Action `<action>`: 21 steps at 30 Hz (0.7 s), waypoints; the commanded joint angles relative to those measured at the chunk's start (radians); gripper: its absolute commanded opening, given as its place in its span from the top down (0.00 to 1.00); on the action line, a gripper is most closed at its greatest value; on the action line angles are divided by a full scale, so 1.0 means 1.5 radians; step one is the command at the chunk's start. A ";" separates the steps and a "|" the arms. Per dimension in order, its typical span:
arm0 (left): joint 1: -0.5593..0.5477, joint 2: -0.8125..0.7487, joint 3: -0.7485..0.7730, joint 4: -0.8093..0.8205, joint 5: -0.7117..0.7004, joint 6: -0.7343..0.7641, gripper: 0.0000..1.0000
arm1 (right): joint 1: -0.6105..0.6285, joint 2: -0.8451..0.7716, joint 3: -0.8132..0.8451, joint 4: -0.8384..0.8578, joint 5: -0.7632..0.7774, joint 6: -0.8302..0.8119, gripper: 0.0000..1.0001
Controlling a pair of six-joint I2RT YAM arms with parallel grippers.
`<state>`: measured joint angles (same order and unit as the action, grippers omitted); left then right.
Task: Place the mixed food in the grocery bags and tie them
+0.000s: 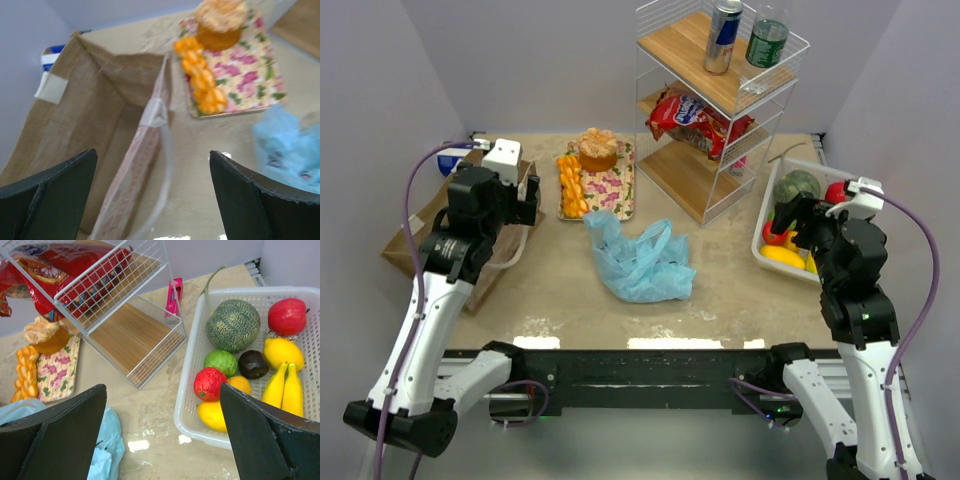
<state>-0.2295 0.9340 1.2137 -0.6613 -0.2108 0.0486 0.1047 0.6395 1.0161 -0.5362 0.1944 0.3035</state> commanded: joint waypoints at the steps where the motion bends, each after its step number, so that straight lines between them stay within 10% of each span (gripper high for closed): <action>1: 0.001 0.039 0.019 -0.051 -0.153 0.077 0.00 | 0.001 0.004 0.019 -0.022 -0.042 0.013 0.01; 14: 0.018 0.094 -0.027 -0.113 -0.189 -0.006 0.03 | 0.000 0.038 -0.026 -0.048 -0.234 0.033 0.06; 17: 0.018 0.082 -0.041 -0.114 -0.165 -0.021 0.16 | 0.000 0.030 -0.049 -0.032 -0.287 0.047 0.08; 21: 0.019 0.082 -0.059 -0.123 -0.121 -0.027 0.59 | 0.004 0.011 -0.102 0.014 -0.385 0.105 0.15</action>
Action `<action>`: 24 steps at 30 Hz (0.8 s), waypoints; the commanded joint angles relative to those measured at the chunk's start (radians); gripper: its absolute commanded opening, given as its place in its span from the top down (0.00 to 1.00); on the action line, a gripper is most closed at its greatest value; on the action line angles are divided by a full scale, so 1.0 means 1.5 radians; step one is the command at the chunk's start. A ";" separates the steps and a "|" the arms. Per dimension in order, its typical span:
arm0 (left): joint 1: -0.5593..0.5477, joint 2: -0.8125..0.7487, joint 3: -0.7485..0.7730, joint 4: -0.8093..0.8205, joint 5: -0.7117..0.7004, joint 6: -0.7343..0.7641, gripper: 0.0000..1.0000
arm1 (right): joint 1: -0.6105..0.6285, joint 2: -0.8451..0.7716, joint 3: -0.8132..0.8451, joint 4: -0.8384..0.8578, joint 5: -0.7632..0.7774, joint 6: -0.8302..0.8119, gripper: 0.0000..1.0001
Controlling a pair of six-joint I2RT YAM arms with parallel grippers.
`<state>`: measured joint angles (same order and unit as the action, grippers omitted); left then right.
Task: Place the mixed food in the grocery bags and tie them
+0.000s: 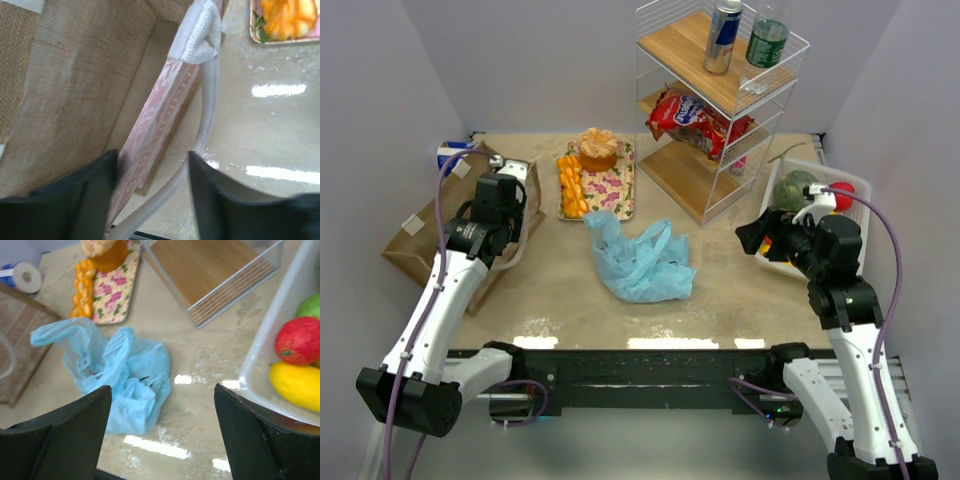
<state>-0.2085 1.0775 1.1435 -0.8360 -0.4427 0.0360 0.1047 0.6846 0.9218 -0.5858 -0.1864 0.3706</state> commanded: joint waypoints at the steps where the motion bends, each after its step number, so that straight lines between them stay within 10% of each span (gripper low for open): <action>1: 0.004 -0.015 -0.015 -0.005 0.055 -0.039 0.66 | 0.008 -0.026 -0.052 0.056 -0.146 0.073 0.16; 5: 0.005 -0.027 -0.015 0.023 0.136 -0.062 1.00 | 0.069 -0.055 -0.100 0.083 -0.135 0.120 0.16; 13: 0.013 -0.051 0.009 0.097 0.353 -0.149 1.00 | 0.231 -0.012 -0.133 0.169 -0.061 0.169 0.17; 24: 0.033 -0.047 0.083 0.086 0.412 -0.196 1.00 | 0.605 0.242 -0.082 0.336 0.110 0.197 0.14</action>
<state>-0.1757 1.0203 1.1683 -0.7815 0.0944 -0.2035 0.9089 0.9375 0.7486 -0.2569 -0.1101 0.6300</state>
